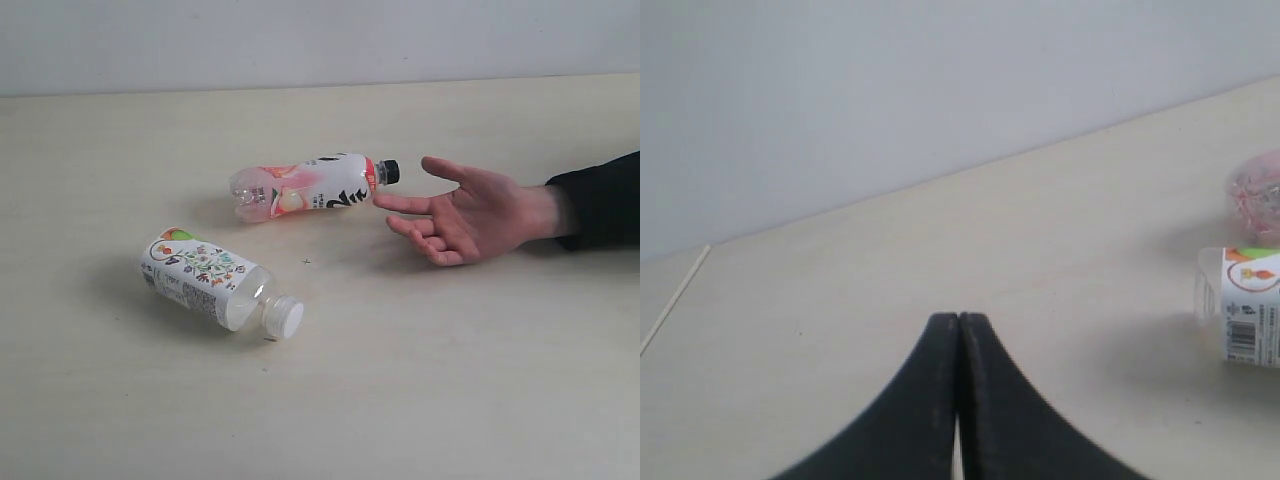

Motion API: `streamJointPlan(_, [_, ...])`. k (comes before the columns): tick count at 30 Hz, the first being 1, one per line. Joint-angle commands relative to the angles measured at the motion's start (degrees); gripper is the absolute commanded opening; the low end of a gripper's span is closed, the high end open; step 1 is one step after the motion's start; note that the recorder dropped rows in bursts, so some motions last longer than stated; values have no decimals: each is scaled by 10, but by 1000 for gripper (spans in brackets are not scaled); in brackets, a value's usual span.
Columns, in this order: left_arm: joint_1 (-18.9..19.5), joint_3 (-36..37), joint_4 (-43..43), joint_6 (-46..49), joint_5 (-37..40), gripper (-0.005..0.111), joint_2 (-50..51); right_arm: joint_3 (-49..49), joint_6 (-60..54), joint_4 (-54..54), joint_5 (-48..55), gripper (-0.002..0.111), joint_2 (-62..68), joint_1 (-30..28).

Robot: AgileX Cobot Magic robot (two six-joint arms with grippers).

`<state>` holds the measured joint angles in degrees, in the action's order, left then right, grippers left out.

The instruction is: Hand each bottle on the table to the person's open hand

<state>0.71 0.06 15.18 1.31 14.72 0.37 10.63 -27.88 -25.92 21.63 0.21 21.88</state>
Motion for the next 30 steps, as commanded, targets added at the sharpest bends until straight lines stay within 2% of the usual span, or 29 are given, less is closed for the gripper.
streamJointPlan(1, [-1, -1, -4, -2, -41, 1, -4, -1, -1, -2, -5, 2, -2, 1])
streamJointPlan(5, [-1, -1, -2, 1, -74, 1, -4, -1, -1, -2, -5, 2, -2, 1])
streamJointPlan(9, [-1, -1, 49, 1, -70, 1, -4, -1, 1, -9, -5, 2, -2, 1])
streamJointPlan(14, [-1, -1, 50, 0, -144, 1, -4, -1, 1, -10, -5, 2, -2, 1])
streamJointPlan(19, [-1, -1, 50, 0, -157, 1, -4, -1, 1, -10, -5, 2, -2, 1])
streamJointPlan(20, [-1, -1, 44, -13, -159, 1, -4, -1, 1, -10, -5, 2, -2, 1])
streamJointPlan(25, [-1, -1, 19, -236, -179, 1, -4, -1, 0, -10, -5, 2, -2, 1])
streamJointPlan(30, [-1, -1, 19, -310, -189, 1, -4, -1, 0, -10, -5, 2, -2, 1])
